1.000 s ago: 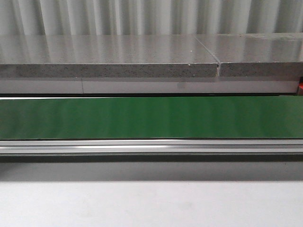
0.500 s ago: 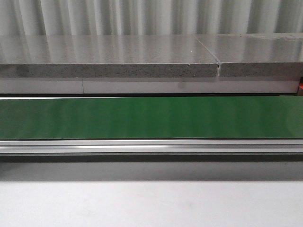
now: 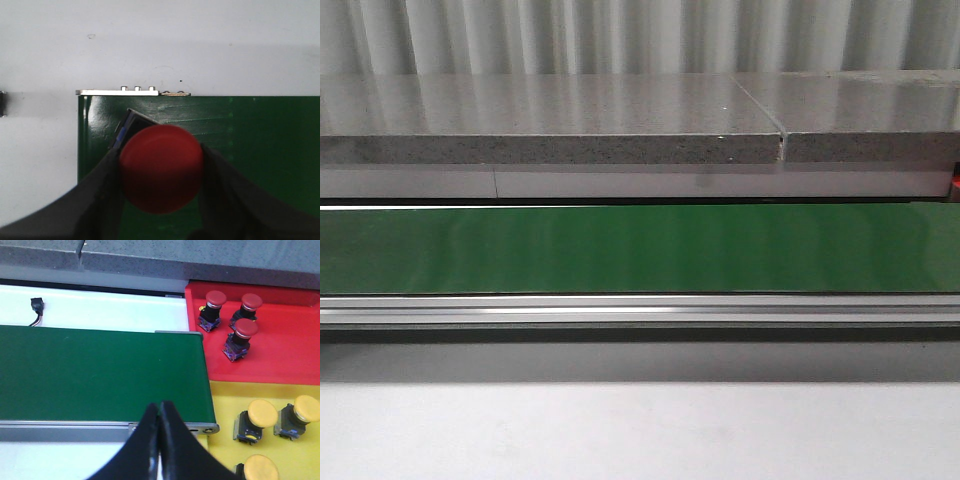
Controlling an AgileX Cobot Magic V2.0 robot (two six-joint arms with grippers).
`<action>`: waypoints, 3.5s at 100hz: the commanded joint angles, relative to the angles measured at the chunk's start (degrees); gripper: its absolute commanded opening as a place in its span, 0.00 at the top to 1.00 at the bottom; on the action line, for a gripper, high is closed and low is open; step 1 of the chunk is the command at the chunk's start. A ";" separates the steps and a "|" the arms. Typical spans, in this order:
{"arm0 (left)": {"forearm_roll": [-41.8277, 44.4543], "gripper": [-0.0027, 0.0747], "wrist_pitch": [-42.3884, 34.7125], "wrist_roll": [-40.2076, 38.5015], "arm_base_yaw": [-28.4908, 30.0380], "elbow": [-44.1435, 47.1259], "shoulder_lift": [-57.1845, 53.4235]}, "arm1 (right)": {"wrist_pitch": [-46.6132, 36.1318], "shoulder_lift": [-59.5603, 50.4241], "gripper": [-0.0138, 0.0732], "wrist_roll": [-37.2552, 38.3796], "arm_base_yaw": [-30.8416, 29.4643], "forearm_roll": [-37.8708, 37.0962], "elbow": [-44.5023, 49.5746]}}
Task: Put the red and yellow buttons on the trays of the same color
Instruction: 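Carry the red button with the left gripper onto the belt and release, then move the left gripper over the yellow button and grasp it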
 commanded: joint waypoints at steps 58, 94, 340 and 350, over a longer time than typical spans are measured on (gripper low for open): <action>-4.11 0.99 -3.13 2.83 -2.36 7.96 -2.03 | -4.13 0.11 0.92 -0.49 -0.02 -0.31 -1.31; -4.47 0.99 -5.07 3.97 -2.36 11.56 -1.81 | -4.13 0.11 0.92 -0.49 -0.02 -0.31 -1.31; 6.98 0.14 -18.54 -7.22 14.42 -1.17 13.85 | -4.13 0.11 0.92 -0.49 -0.02 -0.31 -1.31; 6.86 0.14 -18.28 -7.34 14.42 -3.27 15.90 | -4.13 0.11 0.92 -0.49 -0.02 -0.31 -1.31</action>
